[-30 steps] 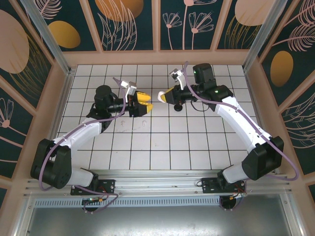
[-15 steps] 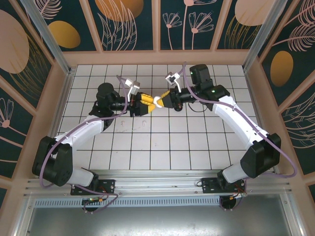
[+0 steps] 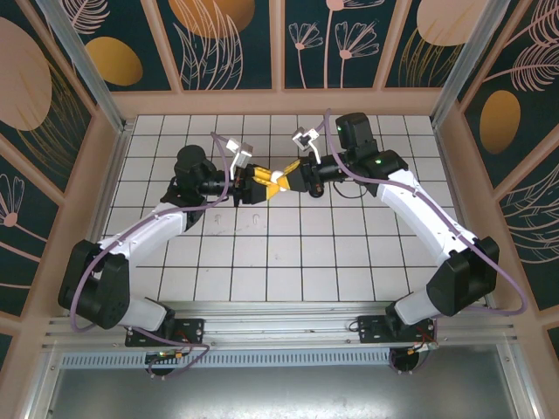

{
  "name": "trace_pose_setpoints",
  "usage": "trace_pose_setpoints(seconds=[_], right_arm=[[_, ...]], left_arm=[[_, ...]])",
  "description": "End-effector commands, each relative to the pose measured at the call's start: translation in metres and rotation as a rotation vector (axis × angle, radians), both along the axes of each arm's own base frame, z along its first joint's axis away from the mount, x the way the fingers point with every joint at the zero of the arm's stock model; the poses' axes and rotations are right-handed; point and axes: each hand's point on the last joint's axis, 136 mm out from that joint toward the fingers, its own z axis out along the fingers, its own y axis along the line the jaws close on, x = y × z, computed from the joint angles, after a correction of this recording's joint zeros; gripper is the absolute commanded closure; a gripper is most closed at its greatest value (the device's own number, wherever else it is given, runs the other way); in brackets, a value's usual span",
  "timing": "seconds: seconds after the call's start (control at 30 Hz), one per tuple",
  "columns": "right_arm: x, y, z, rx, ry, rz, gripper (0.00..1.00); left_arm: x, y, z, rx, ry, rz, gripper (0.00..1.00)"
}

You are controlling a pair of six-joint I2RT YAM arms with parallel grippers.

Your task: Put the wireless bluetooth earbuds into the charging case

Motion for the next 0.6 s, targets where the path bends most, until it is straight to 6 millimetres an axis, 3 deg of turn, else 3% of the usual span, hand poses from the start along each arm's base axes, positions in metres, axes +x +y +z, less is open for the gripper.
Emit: trace_pose_setpoints(seconds=[0.0,0.2,0.33,0.57], right_arm=[[-0.007,0.005,0.017,0.042,-0.039,0.047,0.95],[-0.007,0.005,0.016,0.045,-0.031,0.046,0.91],[0.001,0.004,0.014,0.028,-0.028,-0.001,0.7],[0.044,-0.011,-0.001,-0.046,-0.009,-0.224,0.63]], left_arm=[[-0.003,-0.004,0.009,-0.009,-0.02,-0.037,0.73],[0.006,-0.006,0.008,-0.001,0.018,0.004,0.98],[0.007,-0.005,0.009,-0.003,0.015,0.017,0.99],[0.001,-0.002,0.014,0.005,-0.042,0.025,1.0]])
